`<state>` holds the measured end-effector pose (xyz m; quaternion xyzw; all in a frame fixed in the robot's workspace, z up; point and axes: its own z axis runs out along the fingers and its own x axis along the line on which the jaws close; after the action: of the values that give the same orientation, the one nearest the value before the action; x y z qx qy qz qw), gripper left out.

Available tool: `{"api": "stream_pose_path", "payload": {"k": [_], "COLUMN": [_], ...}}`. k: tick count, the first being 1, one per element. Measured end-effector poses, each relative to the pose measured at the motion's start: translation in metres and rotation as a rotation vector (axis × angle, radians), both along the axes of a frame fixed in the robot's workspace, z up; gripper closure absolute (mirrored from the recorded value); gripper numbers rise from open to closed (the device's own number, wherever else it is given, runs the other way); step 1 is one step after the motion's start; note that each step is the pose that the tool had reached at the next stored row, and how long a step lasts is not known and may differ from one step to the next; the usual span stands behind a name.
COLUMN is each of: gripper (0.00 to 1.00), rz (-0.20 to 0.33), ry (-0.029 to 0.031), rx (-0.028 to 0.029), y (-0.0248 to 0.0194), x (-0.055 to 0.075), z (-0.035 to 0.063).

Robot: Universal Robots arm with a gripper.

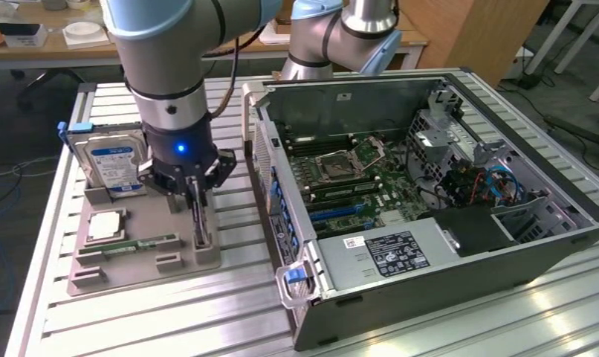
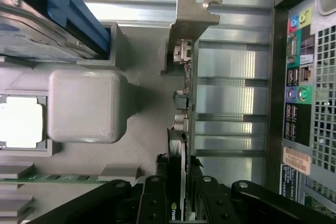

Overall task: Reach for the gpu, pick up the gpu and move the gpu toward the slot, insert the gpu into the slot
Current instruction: 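Pick up the gpu and move the gpu toward the slot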

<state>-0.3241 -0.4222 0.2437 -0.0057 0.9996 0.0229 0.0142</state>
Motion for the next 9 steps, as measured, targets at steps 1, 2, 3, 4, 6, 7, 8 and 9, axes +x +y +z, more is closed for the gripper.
{"api": "stream_pose_path", "payload": {"k": [1,2,3,4,6,7,8,9], "gripper": [0.74,0.74,0.74,0.74,0.74,0.74,0.74,0.74], "rz": [0.0,0.0,0.0,0.0,0.0,0.0,0.0,0.0], "ry": [0.0001,0.0001,0.0,0.0,0.0001,0.0002,0.0001,0.0001], "rx": [0.0003,0.0008,0.0012,0.0016,0.0019,0.002,0.0021,0.0023], "y": [0.0,0.0,0.0001,0.0,0.0,0.0,0.0,0.0], "x": [0.0,0.0,0.0,0.0,0.0,0.0,0.0,0.0], "z": [0.0047,0.0091,0.0137,0.0181,0.0272,0.0317,0.0363,0.0408]}}
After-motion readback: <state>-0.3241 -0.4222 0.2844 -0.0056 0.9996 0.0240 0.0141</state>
